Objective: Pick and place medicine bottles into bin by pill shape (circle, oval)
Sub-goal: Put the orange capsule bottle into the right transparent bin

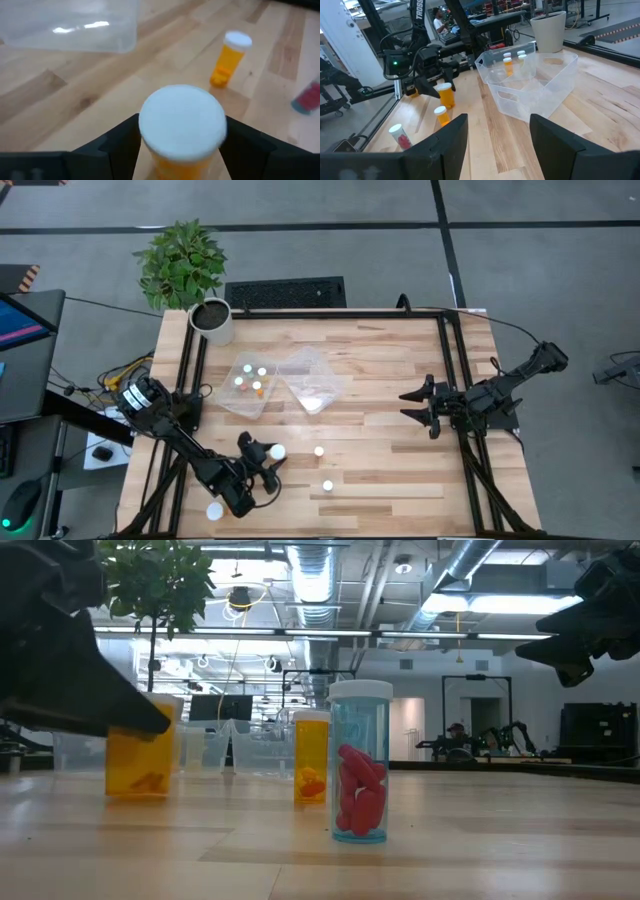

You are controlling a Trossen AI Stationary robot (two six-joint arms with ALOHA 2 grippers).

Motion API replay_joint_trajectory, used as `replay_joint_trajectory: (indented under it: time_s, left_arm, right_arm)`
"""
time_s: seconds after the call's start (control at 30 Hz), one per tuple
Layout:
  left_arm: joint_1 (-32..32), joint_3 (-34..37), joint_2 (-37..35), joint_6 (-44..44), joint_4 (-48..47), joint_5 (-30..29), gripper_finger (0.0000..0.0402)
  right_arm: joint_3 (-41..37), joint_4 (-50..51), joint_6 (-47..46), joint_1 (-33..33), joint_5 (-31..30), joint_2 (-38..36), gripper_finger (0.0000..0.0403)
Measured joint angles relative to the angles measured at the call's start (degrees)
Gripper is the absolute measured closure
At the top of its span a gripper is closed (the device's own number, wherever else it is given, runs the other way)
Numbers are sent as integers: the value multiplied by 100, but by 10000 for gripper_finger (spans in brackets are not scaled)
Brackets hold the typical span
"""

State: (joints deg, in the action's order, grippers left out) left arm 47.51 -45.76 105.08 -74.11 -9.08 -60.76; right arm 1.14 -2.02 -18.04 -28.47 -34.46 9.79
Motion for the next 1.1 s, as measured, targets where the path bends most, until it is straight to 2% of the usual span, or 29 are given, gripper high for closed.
replay_joint_trajectory:
  time_s: [0.4, 0.7, 1.1]
  left_arm:
    - [-32, -395, 2, 420, -325, 756, 108]
    - [-313, -1190, 2, 327, -2136, 1603, 104]
    - [-636, -1844, -48, 551, -2847, 2808, 104]
  right_arm:
    - [1, 2, 0, 0, 0, -1, 177]
    - [-1, 0, 2, 2, 0, -1, 177]
    - [1, 0, 51, 2, 0, -1, 177]
